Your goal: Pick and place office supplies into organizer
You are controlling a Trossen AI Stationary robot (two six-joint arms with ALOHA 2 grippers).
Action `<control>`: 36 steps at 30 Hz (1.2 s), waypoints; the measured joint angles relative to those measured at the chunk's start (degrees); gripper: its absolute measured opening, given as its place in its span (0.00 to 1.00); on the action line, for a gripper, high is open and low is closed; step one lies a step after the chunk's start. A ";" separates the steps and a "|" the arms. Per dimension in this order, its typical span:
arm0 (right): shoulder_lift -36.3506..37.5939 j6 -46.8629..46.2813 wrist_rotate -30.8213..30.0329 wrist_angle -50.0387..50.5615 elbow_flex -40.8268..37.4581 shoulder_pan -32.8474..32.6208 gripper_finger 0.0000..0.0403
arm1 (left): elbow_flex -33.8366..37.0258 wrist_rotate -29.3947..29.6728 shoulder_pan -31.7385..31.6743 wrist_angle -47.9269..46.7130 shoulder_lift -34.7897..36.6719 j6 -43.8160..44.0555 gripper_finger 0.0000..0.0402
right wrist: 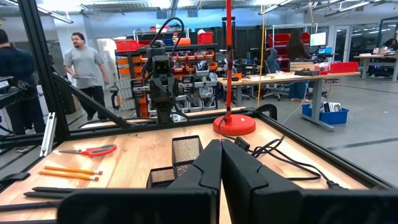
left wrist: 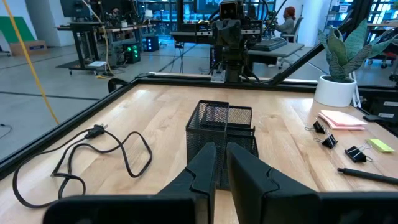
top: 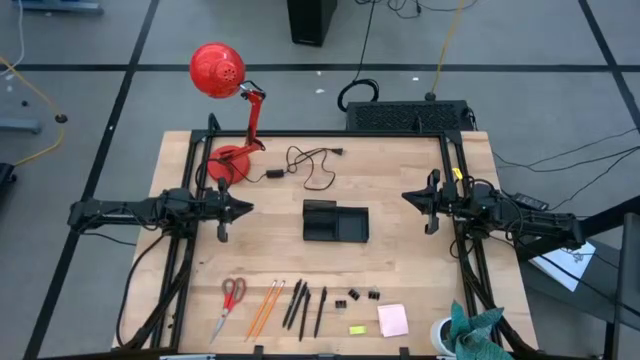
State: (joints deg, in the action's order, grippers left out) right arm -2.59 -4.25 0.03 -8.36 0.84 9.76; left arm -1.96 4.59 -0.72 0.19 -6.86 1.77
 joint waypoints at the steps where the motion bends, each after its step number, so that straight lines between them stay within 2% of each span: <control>1: 0.00 0.00 0.00 0.00 0.00 0.00 0.01 | 0.00 0.00 -0.01 0.00 -0.01 0.00 0.12; 26: 0.00 -0.02 0.02 -0.17 -0.01 0.00 0.01 | 0.00 -0.01 -0.01 0.34 -0.01 0.22 0.12; 36: 0.00 -0.02 0.02 -0.44 -0.01 0.00 0.01 | 0.00 -0.01 0.01 2.21 0.00 8.76 0.12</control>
State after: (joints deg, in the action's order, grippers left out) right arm -2.59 -4.27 0.05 -8.80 0.83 9.76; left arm -1.96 4.58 -0.70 2.40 -6.86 10.53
